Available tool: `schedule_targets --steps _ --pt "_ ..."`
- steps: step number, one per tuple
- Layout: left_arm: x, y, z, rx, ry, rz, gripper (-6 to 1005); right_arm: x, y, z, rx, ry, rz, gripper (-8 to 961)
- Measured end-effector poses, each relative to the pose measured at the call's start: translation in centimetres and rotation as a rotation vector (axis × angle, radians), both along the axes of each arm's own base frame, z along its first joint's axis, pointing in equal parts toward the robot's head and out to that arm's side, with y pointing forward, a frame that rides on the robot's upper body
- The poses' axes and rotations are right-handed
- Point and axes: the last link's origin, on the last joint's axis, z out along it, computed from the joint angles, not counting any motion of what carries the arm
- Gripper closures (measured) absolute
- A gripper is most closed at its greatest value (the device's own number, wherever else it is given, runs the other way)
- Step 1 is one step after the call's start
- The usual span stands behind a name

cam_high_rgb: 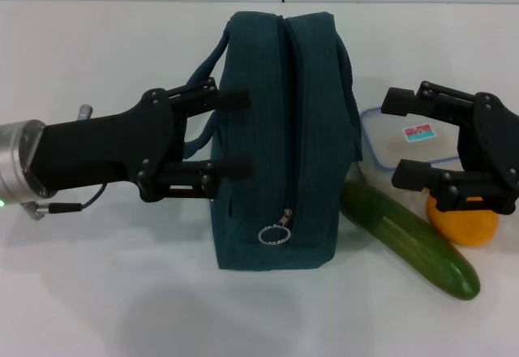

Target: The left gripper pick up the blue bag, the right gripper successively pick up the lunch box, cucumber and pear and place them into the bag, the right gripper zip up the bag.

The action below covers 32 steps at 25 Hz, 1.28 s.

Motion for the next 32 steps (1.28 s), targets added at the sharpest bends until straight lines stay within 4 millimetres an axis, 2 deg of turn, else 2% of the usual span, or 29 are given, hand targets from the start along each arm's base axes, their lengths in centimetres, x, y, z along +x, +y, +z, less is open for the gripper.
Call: schedule_targets --steps 24,28,31,32 --pt "0.1 0.3 -0.2 -0.004 0.002 0.024 110 -0.1 0.0 0.0 -0.002 0.002 0.004 95" --pt "0.6 2.8 1.3 -0.076 -0.025 0.169 112 0.1 -0.2 0.0 -0.004 0.003 -0.001 95" --pt "1.6 5.8 2.7 -0.241 0.031 0.320 113 0.4 -0.4 0.0 -0.004 0.002 -0.006 95" --pt "1.6 5.8 2.7 -0.241 0.031 0.320 114 0.5 -0.4 0.0 -0.001 0.000 -0.006 95"
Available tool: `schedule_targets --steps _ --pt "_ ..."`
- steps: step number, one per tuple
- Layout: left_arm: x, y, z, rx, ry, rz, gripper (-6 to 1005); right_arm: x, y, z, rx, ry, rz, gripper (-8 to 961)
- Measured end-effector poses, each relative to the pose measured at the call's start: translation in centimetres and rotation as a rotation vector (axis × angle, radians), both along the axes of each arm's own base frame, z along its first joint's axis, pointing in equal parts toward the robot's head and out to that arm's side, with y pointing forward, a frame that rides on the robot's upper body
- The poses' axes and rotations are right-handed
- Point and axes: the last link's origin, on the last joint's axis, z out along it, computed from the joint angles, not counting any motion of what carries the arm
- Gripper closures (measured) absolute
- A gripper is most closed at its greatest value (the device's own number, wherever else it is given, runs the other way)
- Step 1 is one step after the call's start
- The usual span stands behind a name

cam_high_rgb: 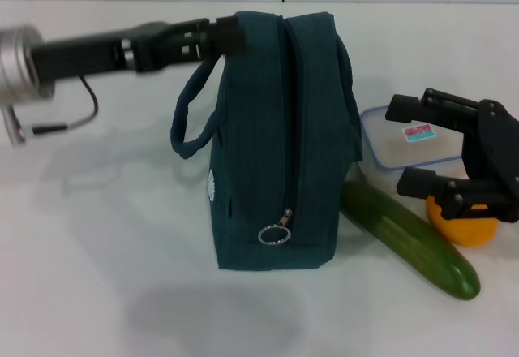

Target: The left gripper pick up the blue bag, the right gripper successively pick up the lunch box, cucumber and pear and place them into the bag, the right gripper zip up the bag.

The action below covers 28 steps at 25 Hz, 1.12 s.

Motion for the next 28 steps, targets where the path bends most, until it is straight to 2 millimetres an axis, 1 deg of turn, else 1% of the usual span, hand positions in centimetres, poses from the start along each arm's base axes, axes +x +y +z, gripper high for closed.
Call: schedule_targets --steps 1,4,5,10,11,12,15,18,26,28 --pt "1.0 1.7 1.0 -0.095 0.039 0.060 115 0.1 -0.1 0.0 0.004 -0.002 0.001 95" --pt "2.6 3.6 2.0 -0.183 0.091 0.116 116 0.7 -0.5 0.0 0.016 -0.006 -0.009 96" --pt "3.5 4.4 2.3 -0.220 0.117 0.131 117 0.9 -0.6 0.0 0.019 -0.006 -0.014 96" --pt "6.6 6.9 3.3 -0.302 0.206 0.184 120 1.7 -1.1 0.2 0.036 -0.009 -0.033 96" --pt "7.3 7.5 3.2 -0.325 0.252 0.208 120 1.8 -1.2 0.2 0.037 -0.009 -0.034 96" --pt "7.3 7.5 3.2 -0.325 0.252 0.208 121 1.8 -1.2 0.2 0.038 -0.010 -0.034 96" --pt "7.7 7.7 2.4 -0.389 0.372 0.244 123 1.9 -1.2 0.2 0.040 -0.011 -0.035 96" --pt "8.0 7.7 2.0 -0.423 0.435 0.249 125 1.7 -1.0 0.2 0.049 -0.012 -0.026 95" --pt "7.7 8.6 2.4 -0.337 0.435 0.247 131 1.8 -1.0 0.2 0.065 -0.011 -0.025 96" --pt "7.9 9.0 2.6 -0.286 0.415 0.216 132 1.7 -1.0 0.2 0.067 -0.011 -0.022 96"
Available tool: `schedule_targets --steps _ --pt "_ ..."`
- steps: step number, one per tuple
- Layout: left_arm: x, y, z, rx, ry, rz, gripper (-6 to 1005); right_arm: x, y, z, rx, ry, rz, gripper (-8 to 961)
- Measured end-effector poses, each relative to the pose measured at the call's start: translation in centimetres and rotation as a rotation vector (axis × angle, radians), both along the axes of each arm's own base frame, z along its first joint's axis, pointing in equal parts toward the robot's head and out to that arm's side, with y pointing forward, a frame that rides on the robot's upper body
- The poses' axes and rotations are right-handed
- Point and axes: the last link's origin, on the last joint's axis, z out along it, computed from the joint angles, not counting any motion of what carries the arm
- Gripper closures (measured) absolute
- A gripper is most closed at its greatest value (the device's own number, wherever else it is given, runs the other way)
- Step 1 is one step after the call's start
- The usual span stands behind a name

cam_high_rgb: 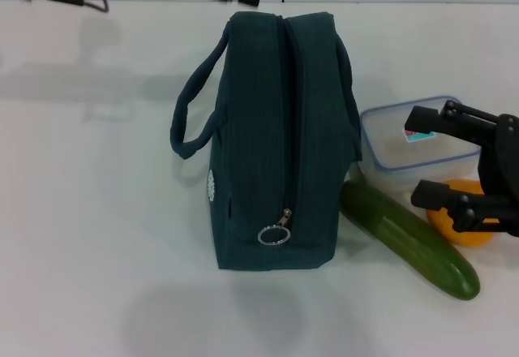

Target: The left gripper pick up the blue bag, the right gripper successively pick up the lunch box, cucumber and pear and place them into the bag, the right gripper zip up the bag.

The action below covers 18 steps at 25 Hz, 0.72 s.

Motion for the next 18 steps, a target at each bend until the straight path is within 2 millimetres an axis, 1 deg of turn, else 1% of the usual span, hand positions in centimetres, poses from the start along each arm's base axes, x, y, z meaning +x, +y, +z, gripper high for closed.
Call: schedule_targets --steps 2,5,6,7,9,11,13,14,15,17,18 --pt "0.5 0.1 0.4 0.062 -0.055 -0.095 133 -0.1 0.1 0.0 0.002 0.000 0.001 95" --pt "1.1 -0.1 0.4 0.110 -0.089 -0.205 135 -0.1 0.1 0.0 0.004 -0.001 0.001 95" --pt "1.1 -0.1 0.4 0.110 -0.089 -0.205 136 -0.1 0.1 0.0 0.005 -0.001 0.000 95" --pt "1.7 -0.3 0.6 0.159 -0.121 -0.299 137 -0.1 0.2 0.0 0.006 -0.001 -0.001 95" --pt "1.8 -0.5 1.0 0.223 -0.160 -0.371 138 0.0 0.2 0.0 0.010 -0.004 -0.006 95" --pt "2.0 -0.9 1.8 0.350 -0.222 -0.473 139 0.1 0.3 -0.1 0.013 -0.007 -0.014 96" --pt "1.5 -1.5 2.7 0.503 -0.248 -0.548 141 0.1 0.3 -0.1 0.016 -0.010 -0.021 96" --pt "1.1 -1.9 3.0 0.582 -0.237 -0.572 142 0.2 0.3 -0.2 0.017 -0.011 -0.025 96" --pt "0.8 -2.5 2.9 0.659 -0.207 -0.594 142 0.2 0.4 -0.2 0.018 -0.011 -0.028 96" --pt "0.3 -3.5 2.7 0.812 -0.116 -0.608 144 0.3 0.4 -0.2 0.021 -0.009 -0.039 96" --pt "0.4 -4.0 2.7 0.875 -0.070 -0.614 144 0.4 0.4 -0.2 0.022 -0.007 -0.044 96"
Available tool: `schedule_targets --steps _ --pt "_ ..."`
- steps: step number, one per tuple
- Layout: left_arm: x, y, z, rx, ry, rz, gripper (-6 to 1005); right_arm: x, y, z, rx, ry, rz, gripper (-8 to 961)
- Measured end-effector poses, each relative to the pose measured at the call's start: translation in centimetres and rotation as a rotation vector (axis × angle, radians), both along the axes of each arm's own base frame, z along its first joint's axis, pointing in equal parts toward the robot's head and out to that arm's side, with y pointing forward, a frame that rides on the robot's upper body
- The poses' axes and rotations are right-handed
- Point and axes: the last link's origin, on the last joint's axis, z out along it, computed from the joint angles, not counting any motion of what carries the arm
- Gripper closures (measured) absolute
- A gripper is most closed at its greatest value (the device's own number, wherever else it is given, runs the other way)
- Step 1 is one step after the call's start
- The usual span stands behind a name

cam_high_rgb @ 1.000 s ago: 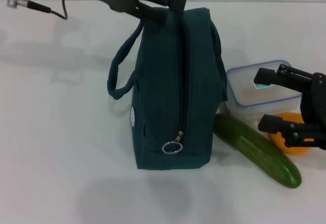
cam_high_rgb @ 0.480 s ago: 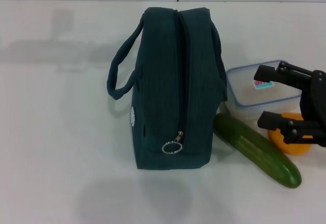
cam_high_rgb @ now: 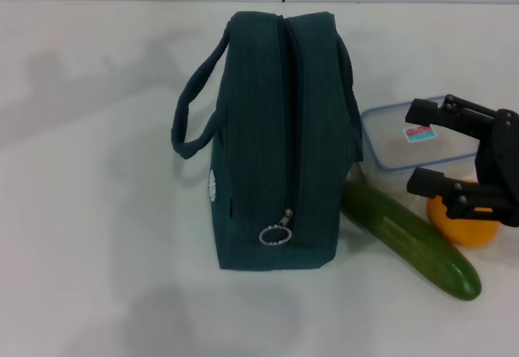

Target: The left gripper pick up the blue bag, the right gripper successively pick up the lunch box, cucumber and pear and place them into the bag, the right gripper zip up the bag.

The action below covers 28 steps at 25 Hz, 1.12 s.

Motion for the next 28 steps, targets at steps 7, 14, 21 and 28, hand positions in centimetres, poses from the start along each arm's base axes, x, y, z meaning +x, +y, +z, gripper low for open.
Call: schedule_targets --steps 7,14,21,28 --pt "0.8 -1.9 2.2 -0.016 0.063 0.129 193 -0.1 0.1 -0.2 0.000 0.006 -0.004 96" --pt "0.1 -1.1 1.7 -0.322 0.052 0.323 270 0.0 0.2 -0.3 0.006 0.003 -0.011 96" --pt "0.7 -1.1 0.6 -0.501 0.147 0.417 265 0.2 0.1 -0.4 0.007 0.008 -0.018 95" --pt "1.8 -1.1 0.1 -0.640 0.177 0.494 260 0.2 0.1 -0.4 0.008 0.008 -0.019 95"
